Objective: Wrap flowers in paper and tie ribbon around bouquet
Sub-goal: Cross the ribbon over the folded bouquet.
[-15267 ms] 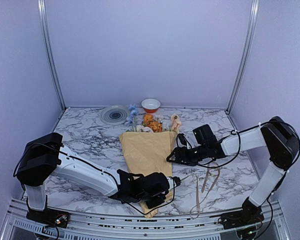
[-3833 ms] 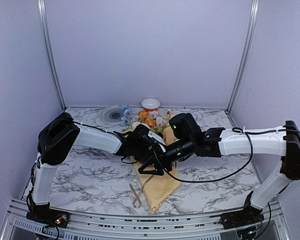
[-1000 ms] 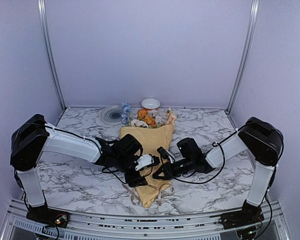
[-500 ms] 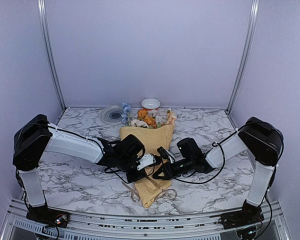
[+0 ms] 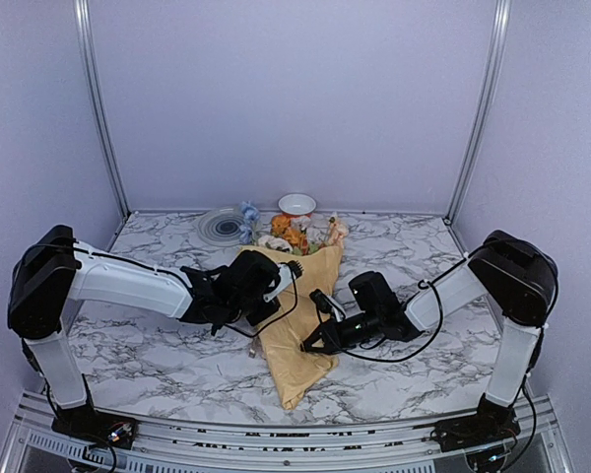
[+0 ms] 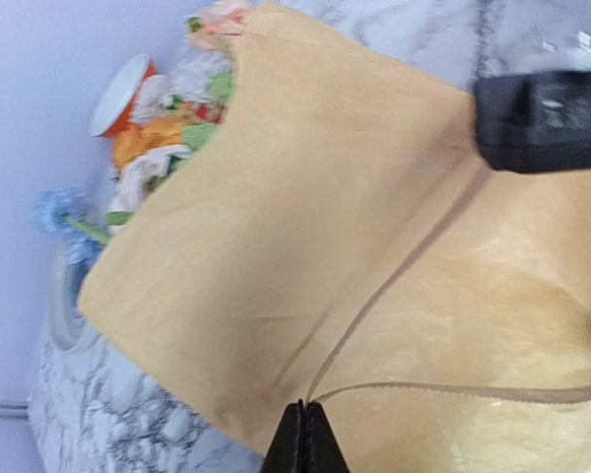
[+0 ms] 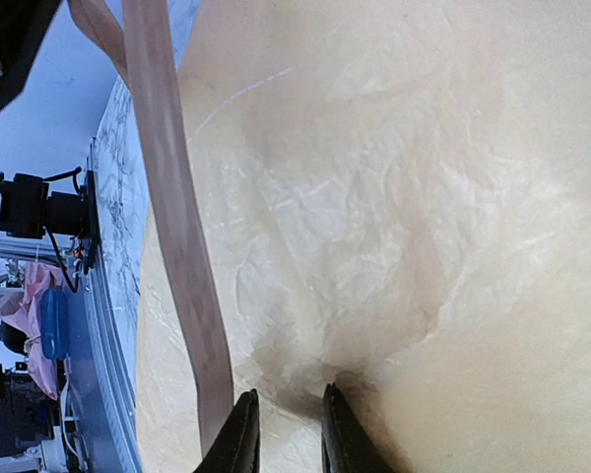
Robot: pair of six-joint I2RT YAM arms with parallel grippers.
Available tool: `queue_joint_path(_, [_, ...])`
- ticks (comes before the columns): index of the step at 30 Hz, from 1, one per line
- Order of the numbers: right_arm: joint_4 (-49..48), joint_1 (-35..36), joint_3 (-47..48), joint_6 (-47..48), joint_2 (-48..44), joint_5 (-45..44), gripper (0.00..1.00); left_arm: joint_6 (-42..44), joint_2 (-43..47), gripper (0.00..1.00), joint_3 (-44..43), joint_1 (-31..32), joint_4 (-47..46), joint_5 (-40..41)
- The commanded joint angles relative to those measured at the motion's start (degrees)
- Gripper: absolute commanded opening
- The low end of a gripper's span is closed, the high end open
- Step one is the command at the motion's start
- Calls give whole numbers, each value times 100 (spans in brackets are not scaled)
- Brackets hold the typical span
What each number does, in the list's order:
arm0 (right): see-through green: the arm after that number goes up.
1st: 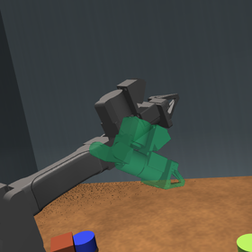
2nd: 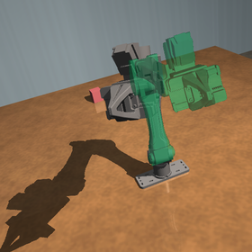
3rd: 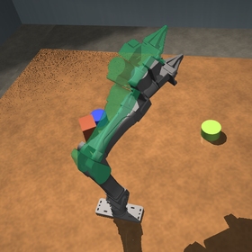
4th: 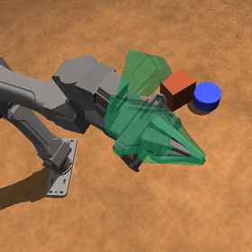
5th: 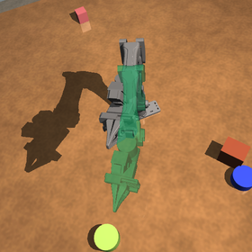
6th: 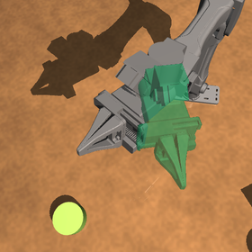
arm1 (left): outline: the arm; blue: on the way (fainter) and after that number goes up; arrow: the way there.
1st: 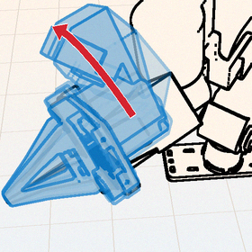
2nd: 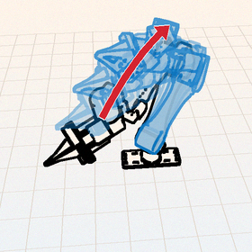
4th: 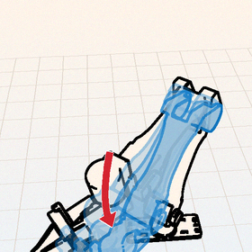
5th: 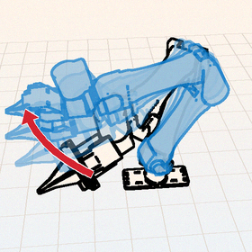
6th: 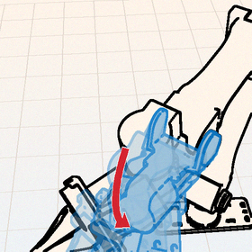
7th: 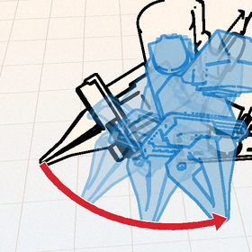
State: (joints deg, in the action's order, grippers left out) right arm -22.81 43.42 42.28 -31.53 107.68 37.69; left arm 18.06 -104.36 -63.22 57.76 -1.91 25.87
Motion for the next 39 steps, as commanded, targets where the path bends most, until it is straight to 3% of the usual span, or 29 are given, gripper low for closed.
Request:
queue_joint_path(1, [725, -27, -56, -16, 353, -384, 22, 293, 353, 0, 173, 61, -896, 2133])
queue_joint_path(7, [758, -35, -36, -8, 378, -385, 22, 457, 404, 0, 119, 86, -1206, 3408])
queue_joint_path(12, [793, -29, -14, 6, 385, -381, 22, 272, 500, 0, 210, 100, -1325, 3484])
queue_joint_path(16, [821, -29, 6, 6, 386, -393, 22, 346, 711, 0, 618, 455, -1323, 2036])
queue_joint_path(20, [860, -32, 42, 8, 395, -400, 22, -112, 704, 0, 866, 552, -1006, 630])
queue_joint_path(29, [978, -28, 104, 23, 273, -434, 22, -380, 546, 0, 1040, 591, -574, -1560])
queue_joint_path(39, [1094, -31, 122, 31, 132, -526, 22, -402, 144, 1, 970, 623, -73, -2304])
